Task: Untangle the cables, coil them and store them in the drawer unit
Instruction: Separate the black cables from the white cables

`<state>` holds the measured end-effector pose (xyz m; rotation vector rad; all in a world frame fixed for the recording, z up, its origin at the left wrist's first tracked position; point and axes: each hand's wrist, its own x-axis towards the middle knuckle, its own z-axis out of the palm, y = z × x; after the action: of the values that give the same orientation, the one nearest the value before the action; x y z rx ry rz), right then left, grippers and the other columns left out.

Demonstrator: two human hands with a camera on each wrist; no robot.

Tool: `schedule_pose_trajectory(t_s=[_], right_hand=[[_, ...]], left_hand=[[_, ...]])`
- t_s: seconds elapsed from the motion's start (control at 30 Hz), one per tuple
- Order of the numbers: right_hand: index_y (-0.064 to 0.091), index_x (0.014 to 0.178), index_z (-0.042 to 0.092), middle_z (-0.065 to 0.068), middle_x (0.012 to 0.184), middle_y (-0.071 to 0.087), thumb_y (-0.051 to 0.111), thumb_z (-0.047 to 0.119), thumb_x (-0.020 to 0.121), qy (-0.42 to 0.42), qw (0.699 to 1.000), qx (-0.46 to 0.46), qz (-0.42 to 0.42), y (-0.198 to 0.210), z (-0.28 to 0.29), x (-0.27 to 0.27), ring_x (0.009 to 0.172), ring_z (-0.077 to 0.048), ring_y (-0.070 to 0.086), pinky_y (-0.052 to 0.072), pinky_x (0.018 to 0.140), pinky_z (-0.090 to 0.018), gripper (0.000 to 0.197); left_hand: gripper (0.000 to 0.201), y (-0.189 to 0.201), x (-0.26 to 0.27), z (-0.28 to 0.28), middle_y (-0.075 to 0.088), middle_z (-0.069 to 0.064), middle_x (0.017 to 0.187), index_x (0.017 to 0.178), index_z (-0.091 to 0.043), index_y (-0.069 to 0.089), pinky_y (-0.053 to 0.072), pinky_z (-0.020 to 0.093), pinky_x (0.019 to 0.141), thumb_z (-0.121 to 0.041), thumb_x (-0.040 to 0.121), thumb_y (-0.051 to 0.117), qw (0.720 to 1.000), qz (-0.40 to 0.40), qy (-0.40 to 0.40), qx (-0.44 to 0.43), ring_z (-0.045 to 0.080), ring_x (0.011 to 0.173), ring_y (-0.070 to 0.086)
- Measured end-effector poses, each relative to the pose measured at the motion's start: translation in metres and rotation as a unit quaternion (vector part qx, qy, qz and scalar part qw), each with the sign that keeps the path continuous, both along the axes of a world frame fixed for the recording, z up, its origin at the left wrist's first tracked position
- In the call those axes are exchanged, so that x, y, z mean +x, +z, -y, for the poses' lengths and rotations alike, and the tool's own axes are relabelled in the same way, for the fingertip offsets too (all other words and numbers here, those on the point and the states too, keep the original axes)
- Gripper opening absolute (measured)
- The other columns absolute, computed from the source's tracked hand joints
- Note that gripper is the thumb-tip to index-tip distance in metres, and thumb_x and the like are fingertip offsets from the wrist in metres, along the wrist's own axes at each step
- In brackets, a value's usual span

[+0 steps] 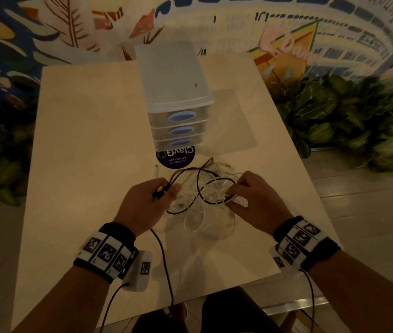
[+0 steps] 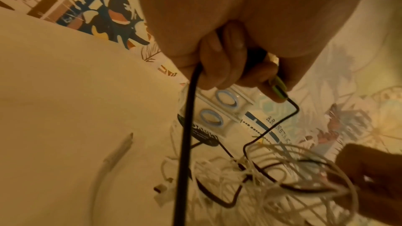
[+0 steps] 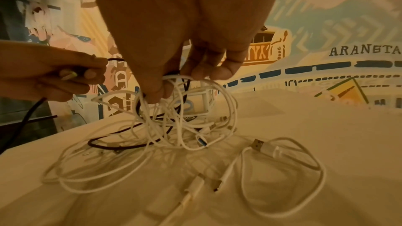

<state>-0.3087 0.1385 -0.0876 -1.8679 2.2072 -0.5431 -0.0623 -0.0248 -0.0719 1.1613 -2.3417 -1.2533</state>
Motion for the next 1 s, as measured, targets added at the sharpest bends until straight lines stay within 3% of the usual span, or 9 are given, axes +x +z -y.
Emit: schedule_pose_trajectory(t_s=[0.13,0.3,0.4,0.47,0.53,0.67,0.8,0.9,1.0], right_hand=[[0.076,0.113,0.027,0.005,0.086,0.064,0.078,0.035,0.085,0.011,1.0,-0.018,0.006,0.007,-0.001,-0.001,0.077,-0.016,0.059,0.049,0.071,-0.031,0.03],[0.071,0.093,0.028,0.012,0.081,0.068,0.082,0.037,0.08,0.009,0.999,0.024,0.032,0.01,-0.008,-0.003,0.072,-0.01,0.062,0.052,0.073,-0.036,0.02],[0.071,0.097,0.03,0.013,0.086,0.07,0.076,0.046,0.076,0.009,0.994,0.075,0.075,0.008,-0.012,-0.006,0.079,-0.009,0.065,0.053,0.077,-0.034,0.027],[0.072,0.102,0.03,0.013,0.092,0.073,0.075,0.047,0.078,0.025,0.99,0.107,0.083,0.007,-0.013,-0.01,0.086,-0.011,0.068,0.054,0.082,-0.034,0.029],[0.075,0.107,0.029,0.01,0.097,0.076,0.077,0.038,0.086,0.033,0.989,0.124,0.067,0.008,-0.01,-0.014,0.09,-0.015,0.069,0.054,0.084,-0.036,0.024],[0.077,0.107,0.024,0.005,0.097,0.075,0.074,0.031,0.089,0.058,0.991,0.111,0.056,0.017,0.001,-0.018,0.095,-0.018,0.066,0.053,0.085,-0.038,0.019],[0.078,0.104,0.023,0.004,0.088,0.074,0.066,0.024,0.093,0.041,0.993,0.104,0.033,0.021,0.009,-0.017,0.094,-0.02,0.06,0.05,0.082,-0.036,0.017],[0.076,0.101,0.027,0.008,0.088,0.074,0.069,0.026,0.09,0.037,0.988,0.15,-0.011,0.021,0.014,-0.015,0.098,-0.019,0.056,0.049,0.086,-0.039,0.013],[0.075,0.09,0.03,0.008,0.086,0.066,0.078,0.037,0.082,0.036,0.992,0.114,-0.048,0.026,0.016,-0.011,0.093,-0.022,0.053,0.041,0.077,-0.036,0.011]], left_hand=[[0.05,-0.006,-0.007,-0.01,0.058,0.0,0.058,0.066,-0.02,0.049,0.044,0.035,0.062,-0.059,0.097,0.05,0.994,0.072,-0.081,-0.024,0.016,0.059,0.057],[0.056,-0.023,-0.007,-0.009,0.045,-0.002,0.055,0.059,-0.021,0.04,0.034,0.029,0.055,-0.062,0.096,0.05,0.986,0.145,-0.069,-0.044,0.013,0.055,0.047],[0.057,-0.031,-0.005,-0.003,0.061,0.001,0.063,0.066,-0.016,0.053,0.047,0.035,0.061,-0.064,0.096,0.047,0.978,0.188,-0.066,-0.057,0.016,0.061,0.056],[0.061,-0.032,-0.005,-0.001,0.065,0.003,0.067,0.069,-0.013,0.058,0.049,0.038,0.065,-0.066,0.096,0.044,0.978,0.191,-0.063,-0.061,0.017,0.062,0.058],[0.062,-0.03,-0.006,-0.002,0.064,0.004,0.066,0.067,-0.013,0.056,0.048,0.038,0.065,-0.066,0.095,0.044,0.979,0.182,-0.07,-0.057,0.015,0.06,0.056],[0.058,-0.027,-0.009,-0.008,0.065,0.001,0.068,0.072,-0.014,0.059,0.048,0.034,0.067,-0.066,0.094,0.047,0.98,0.175,-0.094,-0.019,0.013,0.062,0.056],[0.051,-0.025,-0.013,-0.012,0.051,-0.003,0.061,0.065,-0.021,0.046,0.033,0.026,0.057,-0.062,0.095,0.051,0.982,0.164,-0.091,-0.028,0.008,0.057,0.047],[0.051,-0.026,-0.014,-0.013,0.055,0.0,0.065,0.067,-0.02,0.048,0.037,0.029,0.06,-0.063,0.095,0.05,0.981,0.169,-0.09,-0.024,0.011,0.059,0.05],[0.047,-0.029,-0.013,-0.015,0.057,-0.005,0.069,0.075,-0.022,0.054,0.039,0.027,0.061,-0.066,0.093,0.05,0.982,0.168,-0.087,-0.019,0.009,0.064,0.053]])
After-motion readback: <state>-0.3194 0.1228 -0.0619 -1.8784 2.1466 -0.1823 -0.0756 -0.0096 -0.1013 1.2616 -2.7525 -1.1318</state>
